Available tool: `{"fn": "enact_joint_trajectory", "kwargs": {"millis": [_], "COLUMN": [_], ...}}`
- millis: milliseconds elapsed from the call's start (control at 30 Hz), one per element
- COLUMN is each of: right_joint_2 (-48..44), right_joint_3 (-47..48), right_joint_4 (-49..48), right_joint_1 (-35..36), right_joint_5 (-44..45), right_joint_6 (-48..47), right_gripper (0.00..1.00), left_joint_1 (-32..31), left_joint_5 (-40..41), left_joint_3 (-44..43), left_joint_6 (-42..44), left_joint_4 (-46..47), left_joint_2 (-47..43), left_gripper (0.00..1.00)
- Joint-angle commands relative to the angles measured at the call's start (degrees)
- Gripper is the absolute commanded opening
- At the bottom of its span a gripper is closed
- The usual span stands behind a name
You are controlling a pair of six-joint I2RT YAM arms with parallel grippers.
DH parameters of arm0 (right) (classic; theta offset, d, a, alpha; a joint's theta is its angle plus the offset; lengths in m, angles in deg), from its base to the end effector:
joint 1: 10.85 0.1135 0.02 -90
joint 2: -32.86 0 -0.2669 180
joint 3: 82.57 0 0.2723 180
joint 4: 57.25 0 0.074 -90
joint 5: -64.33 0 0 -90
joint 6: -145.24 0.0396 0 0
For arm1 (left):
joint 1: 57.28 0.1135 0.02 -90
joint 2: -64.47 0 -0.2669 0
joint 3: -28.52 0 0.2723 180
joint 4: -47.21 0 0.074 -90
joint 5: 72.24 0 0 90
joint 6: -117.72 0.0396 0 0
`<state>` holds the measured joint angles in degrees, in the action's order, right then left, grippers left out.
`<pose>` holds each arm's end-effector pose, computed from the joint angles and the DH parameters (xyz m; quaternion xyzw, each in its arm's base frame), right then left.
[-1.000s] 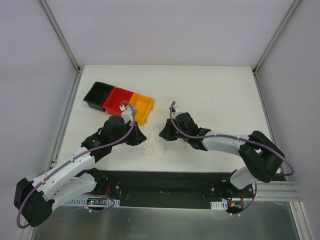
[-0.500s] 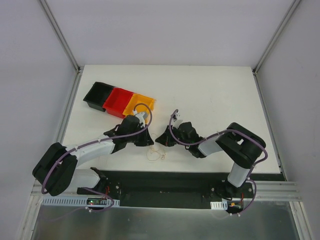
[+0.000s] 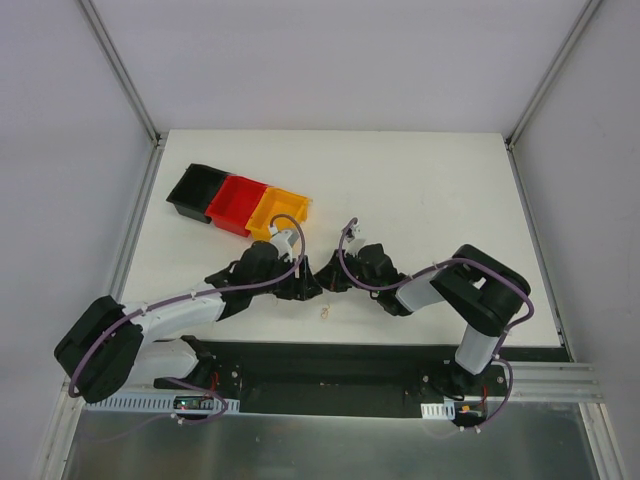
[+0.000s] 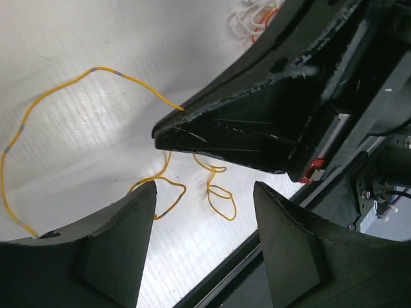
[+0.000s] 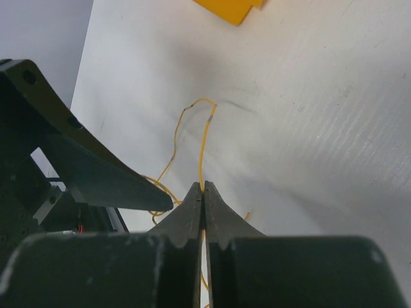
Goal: Untangle the cables
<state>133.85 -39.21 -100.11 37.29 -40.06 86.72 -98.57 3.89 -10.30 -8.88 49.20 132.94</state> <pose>0.2098 0.2489 0.1169 -0.1895 0.7665 0.4639 0.4016 0.1878 -0.1776 0.1749 0.0972 0.8461 -0.4033 0.3347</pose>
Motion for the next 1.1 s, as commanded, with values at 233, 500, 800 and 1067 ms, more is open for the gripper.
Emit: {"fn": "enact_joint_trajectory", "kwargs": {"millis": [233, 500, 800, 1067], "right_joint_2": [-1.85, -3.52, -4.75, -3.79], "right_joint_3": [1.18, 1.1, 1.1, 1.01], "right_joint_4": [-0.75, 0.31, 1.81, 0.14], "right_joint_1": [0.02, 0.11, 0.73, 0.73], "right_joint_5": [1.12, 0.59, 0.42, -0.46], "right_joint_6": [-2.13, -3.88, -5.29, -4.68], "right_gripper": [0.03, 0.04, 0.09, 0.09], "left_joint_1": [-7.22, -7.13, -5.46, -1.94], "left_joint_5": [13.51, 19.39, 27.22, 11.88], "left_joint_3": [0.06, -2.82, -1.16, 1.04], "left_joint_6": [4.0, -1.18, -3.75, 9.07], "left_joint_4": [-7.51, -26.47, -33.09, -11.76], "left_joint_2": [-11.58, -28.29, -31.12, -16.29], "left_gripper": [0.99, 0.99, 0.99, 0.99]}}
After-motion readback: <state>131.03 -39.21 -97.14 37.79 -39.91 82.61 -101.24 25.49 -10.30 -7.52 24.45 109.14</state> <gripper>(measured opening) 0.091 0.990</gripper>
